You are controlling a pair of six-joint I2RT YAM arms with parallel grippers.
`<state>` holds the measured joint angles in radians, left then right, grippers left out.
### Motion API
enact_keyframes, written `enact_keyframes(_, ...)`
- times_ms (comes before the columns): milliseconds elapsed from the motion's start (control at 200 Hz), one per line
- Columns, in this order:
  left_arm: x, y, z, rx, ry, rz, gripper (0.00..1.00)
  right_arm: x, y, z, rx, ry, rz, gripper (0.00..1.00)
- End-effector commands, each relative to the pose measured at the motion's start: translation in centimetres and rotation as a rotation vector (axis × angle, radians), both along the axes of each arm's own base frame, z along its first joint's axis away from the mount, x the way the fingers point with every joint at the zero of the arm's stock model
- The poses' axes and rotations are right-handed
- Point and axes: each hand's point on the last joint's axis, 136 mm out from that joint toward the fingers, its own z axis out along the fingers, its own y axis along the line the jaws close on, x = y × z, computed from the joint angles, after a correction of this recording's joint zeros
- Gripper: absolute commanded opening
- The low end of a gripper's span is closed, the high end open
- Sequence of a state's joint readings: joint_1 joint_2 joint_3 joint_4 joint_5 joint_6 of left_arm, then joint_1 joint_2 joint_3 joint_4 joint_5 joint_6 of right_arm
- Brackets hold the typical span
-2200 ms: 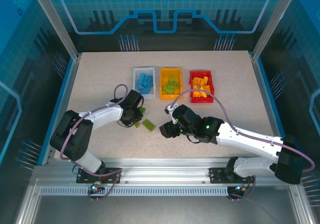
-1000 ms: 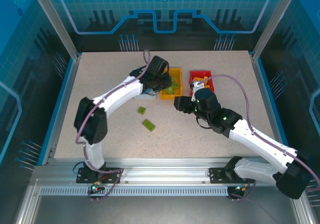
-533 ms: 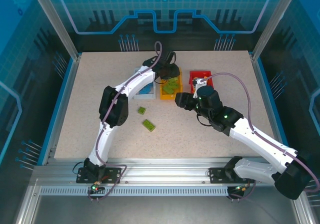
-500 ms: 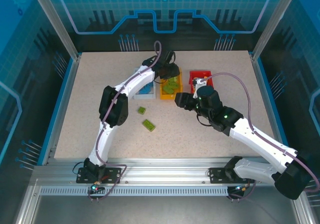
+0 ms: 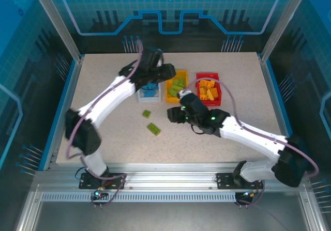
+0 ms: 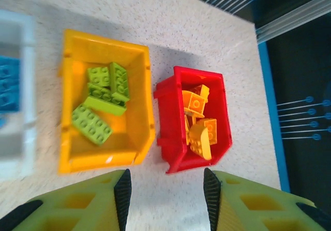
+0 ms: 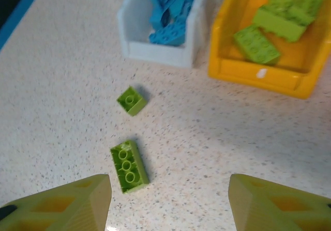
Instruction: Sort the legos into containers by color
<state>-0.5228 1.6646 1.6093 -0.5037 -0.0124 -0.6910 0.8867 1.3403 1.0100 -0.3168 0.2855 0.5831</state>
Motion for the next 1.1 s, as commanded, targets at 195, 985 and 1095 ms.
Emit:
enact_keyframes(195, -14.0, 11.3, -0.2, 0.002, -0.029, 0.189, 0.49, -2.1, 8.3, -7.5, -0.383, 0.090, 0.277, 0.70)
enact_keyframes(985, -23.2, 16.3, -3.2, -0.048, 0.017, 0.215, 0.54, 0.4, 8.9, -16.3, -0.551, 0.309, 0.281, 0.31)
enact_keyframes(1095, -22.8, 15.6, -2.6, -0.066, 0.001, 0.189, 0.54, 1.0, 8.2, -13.3, -0.517, 0.240, 0.235, 0.29)
